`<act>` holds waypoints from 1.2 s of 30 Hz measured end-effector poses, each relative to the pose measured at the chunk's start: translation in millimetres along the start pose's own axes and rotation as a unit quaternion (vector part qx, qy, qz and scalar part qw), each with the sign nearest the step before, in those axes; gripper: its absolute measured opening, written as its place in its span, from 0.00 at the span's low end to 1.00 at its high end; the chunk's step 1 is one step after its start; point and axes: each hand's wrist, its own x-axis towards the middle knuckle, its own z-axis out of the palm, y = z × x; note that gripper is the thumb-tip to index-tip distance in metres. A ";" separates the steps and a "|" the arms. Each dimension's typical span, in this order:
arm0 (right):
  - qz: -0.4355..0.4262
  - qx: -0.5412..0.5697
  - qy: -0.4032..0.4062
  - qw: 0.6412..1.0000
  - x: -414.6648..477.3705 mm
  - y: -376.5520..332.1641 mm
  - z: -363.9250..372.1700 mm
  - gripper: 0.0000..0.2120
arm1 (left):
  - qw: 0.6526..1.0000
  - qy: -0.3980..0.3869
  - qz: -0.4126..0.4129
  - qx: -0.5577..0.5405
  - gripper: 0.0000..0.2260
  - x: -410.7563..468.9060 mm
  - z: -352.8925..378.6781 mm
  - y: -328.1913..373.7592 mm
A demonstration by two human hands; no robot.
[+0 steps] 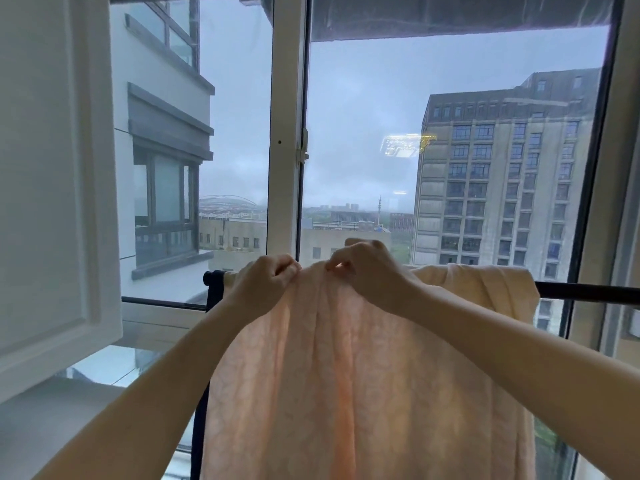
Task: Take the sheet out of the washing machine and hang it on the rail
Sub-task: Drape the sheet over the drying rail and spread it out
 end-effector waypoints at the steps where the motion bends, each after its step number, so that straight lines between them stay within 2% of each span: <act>1: 0.000 -0.010 0.005 1.000 -0.5 3.8 -3.9 0.08 | 1.000 -0.006 0.005 -0.002 0.09 -0.2 0.1 1.1; 5: 0.001 -0.052 -0.018 0.998 -12.6 16.0 -26.3 0.09 | 1.000 -0.015 0.016 -0.014 0.07 0.3 3.8 8.7; 8: 0.047 -0.081 -0.026 0.995 -29.3 32.7 -53.8 0.09 | 1.000 0.011 0.017 -0.021 0.08 1.5 5.8 9.7; 13: 0.096 -0.115 0.007 0.989 -54.0 58.2 -80.2 0.08 | 0.999 0.053 0.004 0.008 0.07 5.7 10.3 7.5; 18: 0.129 -0.101 0.032 0.986 -67.6 67.8 -91.7 0.08 | 0.995 0.096 0.003 0.035 0.07 1.7 14.0 16.6; 30: 0.166 -0.133 0.055 0.976 -95.5 91.9 -117.0 0.08 | 0.996 0.066 -0.008 0.056 0.07 7.6 10.4 19.0; 34: 0.170 -0.126 0.066 0.975 -96.3 90.2 -115.4 0.08 | 0.993 0.093 0.050 0.057 0.07 9.3 18.0 34.3; 36: 0.166 -0.119 0.065 0.977 -92.3 87.4 -109.4 0.08 | 0.992 0.072 0.101 0.008 0.08 7.0 25.2 54.5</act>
